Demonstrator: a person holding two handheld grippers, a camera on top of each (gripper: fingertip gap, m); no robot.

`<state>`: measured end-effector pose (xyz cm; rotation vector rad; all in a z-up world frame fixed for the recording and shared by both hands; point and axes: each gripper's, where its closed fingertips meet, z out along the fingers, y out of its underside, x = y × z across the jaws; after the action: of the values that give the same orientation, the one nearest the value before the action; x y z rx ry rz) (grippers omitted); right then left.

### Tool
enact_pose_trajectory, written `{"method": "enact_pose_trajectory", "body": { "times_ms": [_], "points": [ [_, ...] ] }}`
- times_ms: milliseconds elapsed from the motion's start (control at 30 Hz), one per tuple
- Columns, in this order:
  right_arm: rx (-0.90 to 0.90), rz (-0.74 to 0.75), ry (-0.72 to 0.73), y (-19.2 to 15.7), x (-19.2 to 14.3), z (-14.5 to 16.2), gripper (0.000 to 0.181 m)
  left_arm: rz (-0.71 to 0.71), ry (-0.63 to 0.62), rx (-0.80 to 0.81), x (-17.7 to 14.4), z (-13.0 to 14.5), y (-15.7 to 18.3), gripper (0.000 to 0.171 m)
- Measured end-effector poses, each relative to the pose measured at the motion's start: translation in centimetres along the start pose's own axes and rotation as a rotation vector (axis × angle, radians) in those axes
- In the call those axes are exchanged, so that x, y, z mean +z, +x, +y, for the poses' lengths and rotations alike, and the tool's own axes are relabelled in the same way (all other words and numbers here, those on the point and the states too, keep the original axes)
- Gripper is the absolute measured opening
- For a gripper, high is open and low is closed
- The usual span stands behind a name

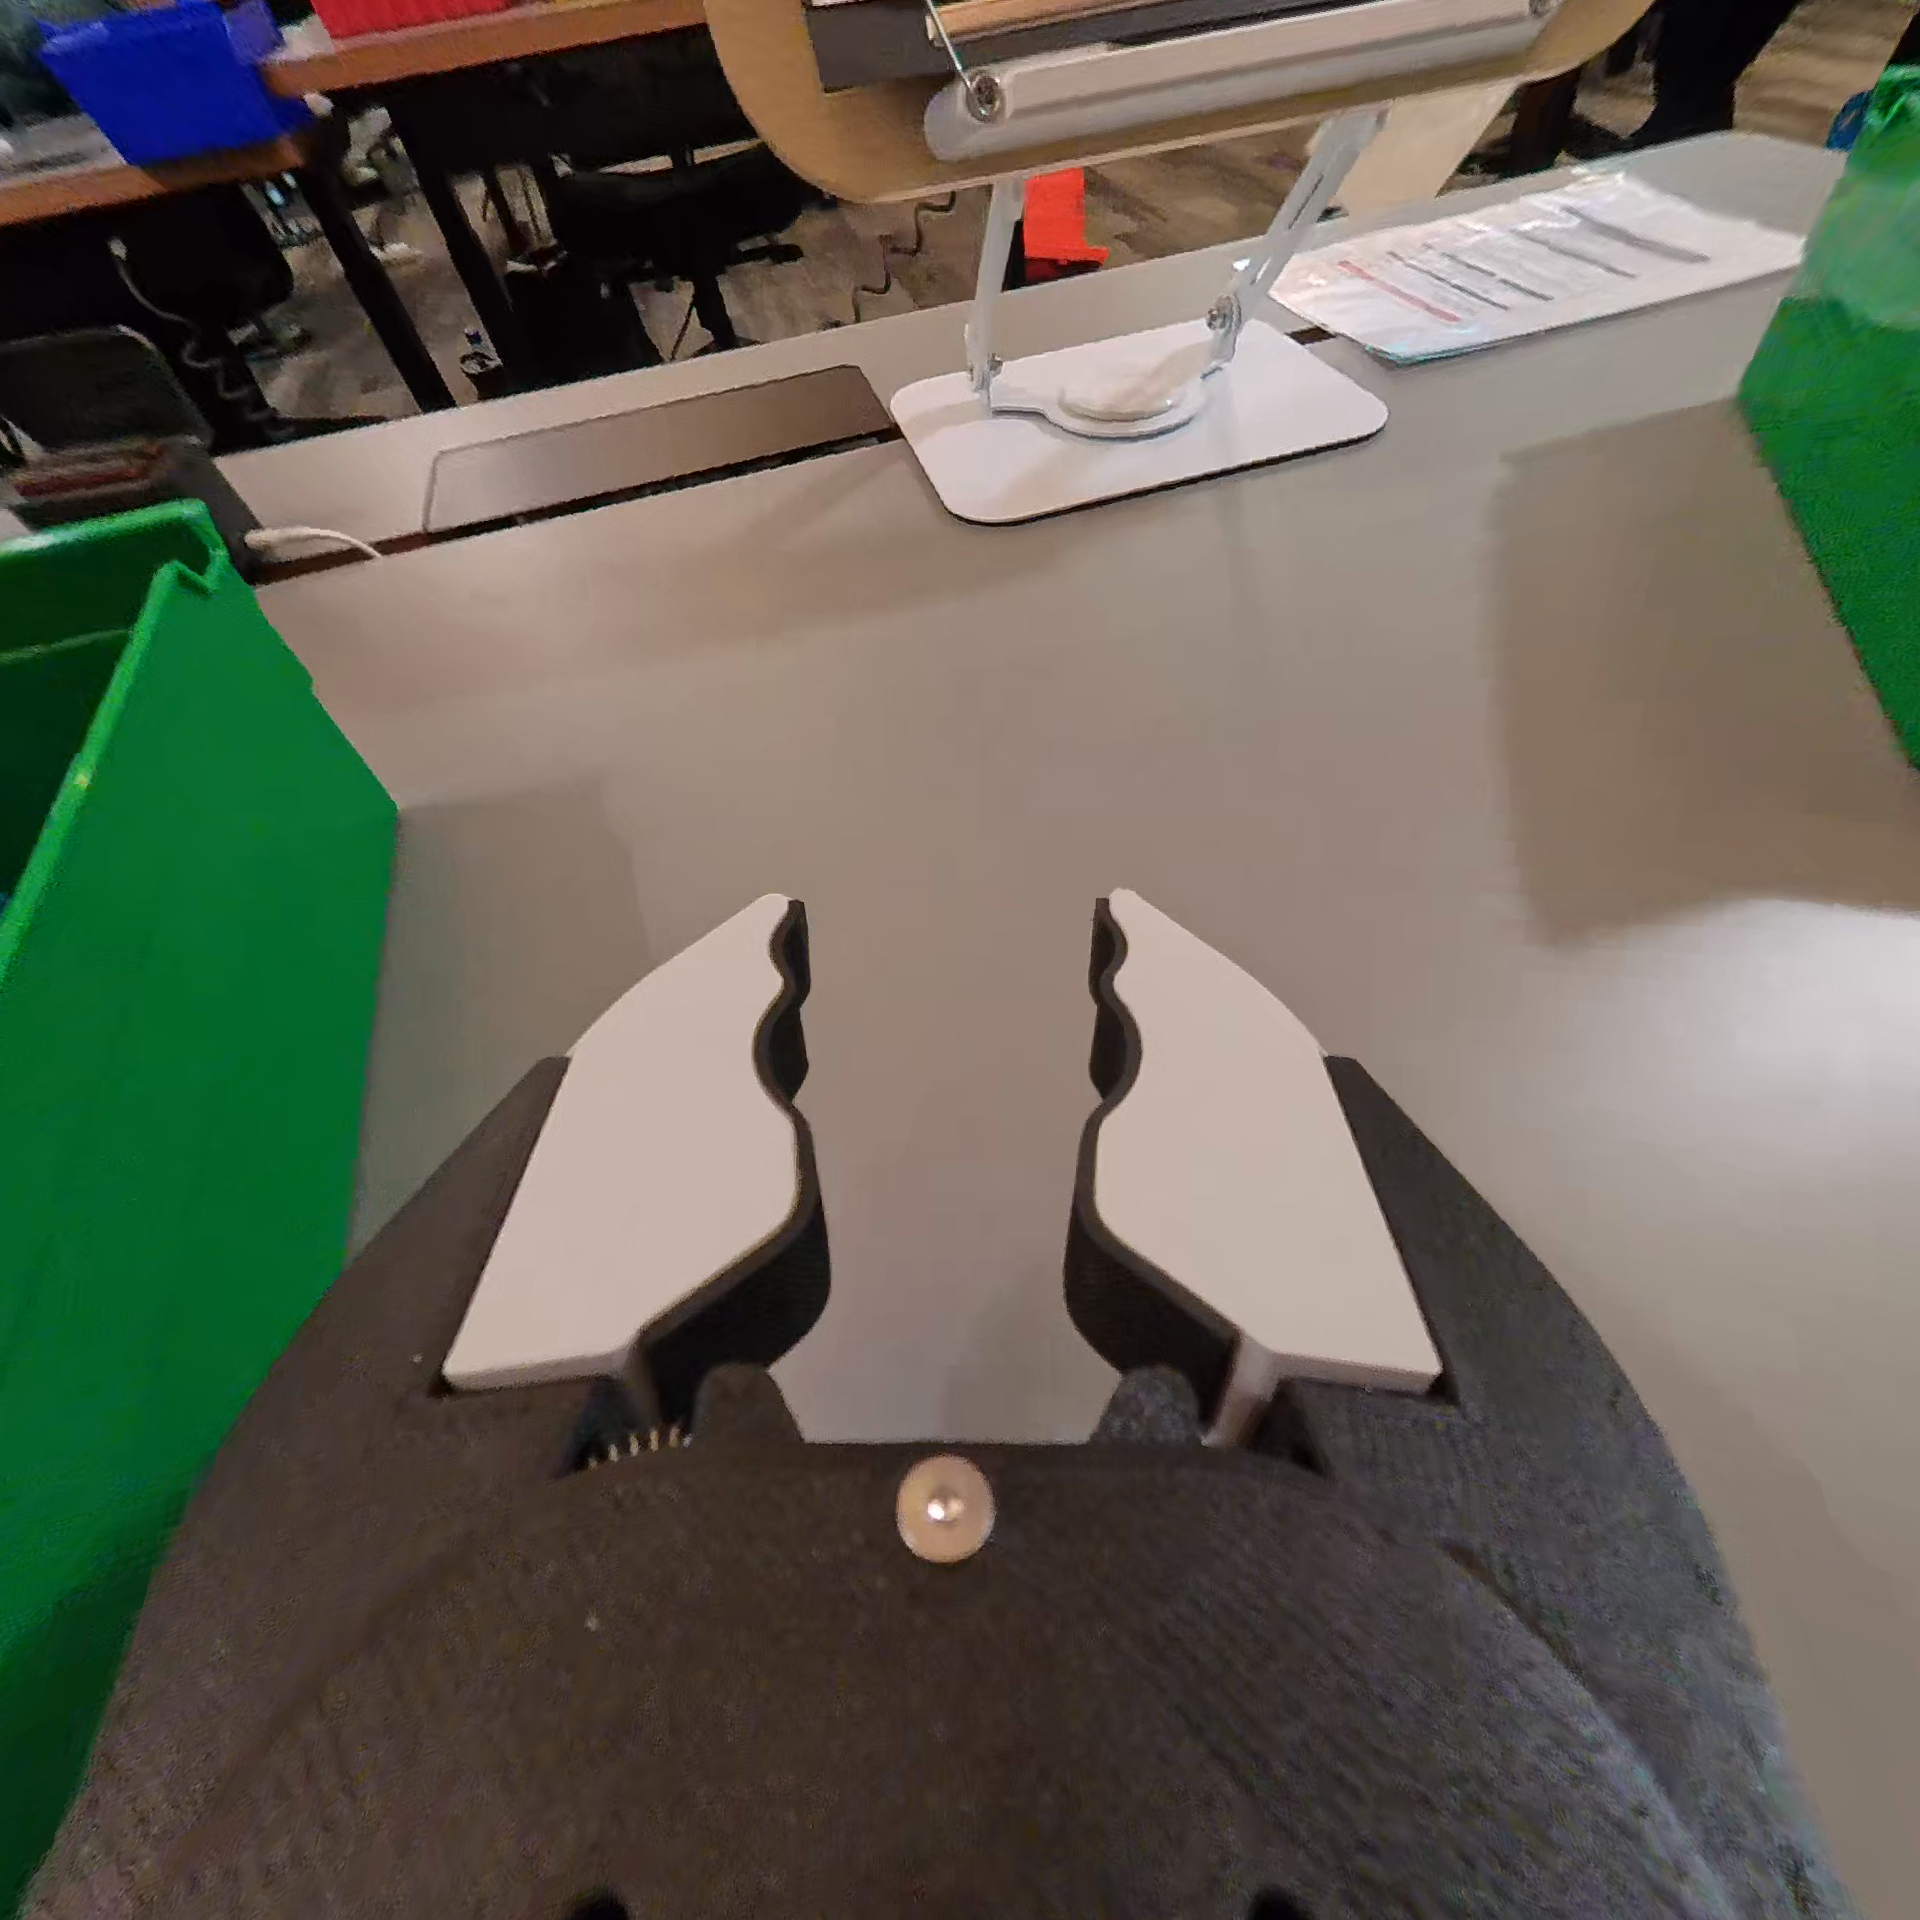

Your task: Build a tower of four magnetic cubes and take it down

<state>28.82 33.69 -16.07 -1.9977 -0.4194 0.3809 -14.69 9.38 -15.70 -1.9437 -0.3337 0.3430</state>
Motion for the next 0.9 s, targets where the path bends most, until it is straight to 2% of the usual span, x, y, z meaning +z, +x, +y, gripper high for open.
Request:
{"method": "enact_pose_trajectory", "body": {
  "times_ms": [33,133,200,267,367,567,733,900],
  "points": [
    [0.033,-0.001,0.003,1.1,0.3,-0.2,0.04,0.014,-0.008,-0.024,0.2,0.1,0.0,0.052],
    [0.06,-0.012,0.022,3.0,1.0,-0.8,0.031,0.045,-0.037,-0.07,0.6,0.6,0.1,0.053],
    [-0.002,-0.013,0.01,3.4,1.6,-0.8,0.027,0.052,-0.037,-0.073,0.6,0.6,0.2,0.053],
    [-0.096,-0.027,-0.012,3.4,2.1,-0.7,0.006,0.057,-0.033,-0.06,0.6,0.5,0.3,0.052],
    [-0.187,-0.049,-0.024,3.9,2.6,-0.9,0.006,0.061,-0.046,-0.031,0.7,0.8,0.6,0.052],
    [-0.172,-0.112,-0.01,8.1,3.7,-1.8,0.004,0.071,-0.047,-0.014,0.8,0.8,0.8,0.052],
    [-0.163,-0.064,0.034,11.6,4.9,-2.8,0.007,0.081,-0.057,-0.008,1.1,0.9,1.0,0.052],
    [-0.136,-0.053,0.072,12.4,5.5,-3.2,0.009,0.084,-0.058,0.011,1.1,1.0,1.3,0.052]
  ]
}}
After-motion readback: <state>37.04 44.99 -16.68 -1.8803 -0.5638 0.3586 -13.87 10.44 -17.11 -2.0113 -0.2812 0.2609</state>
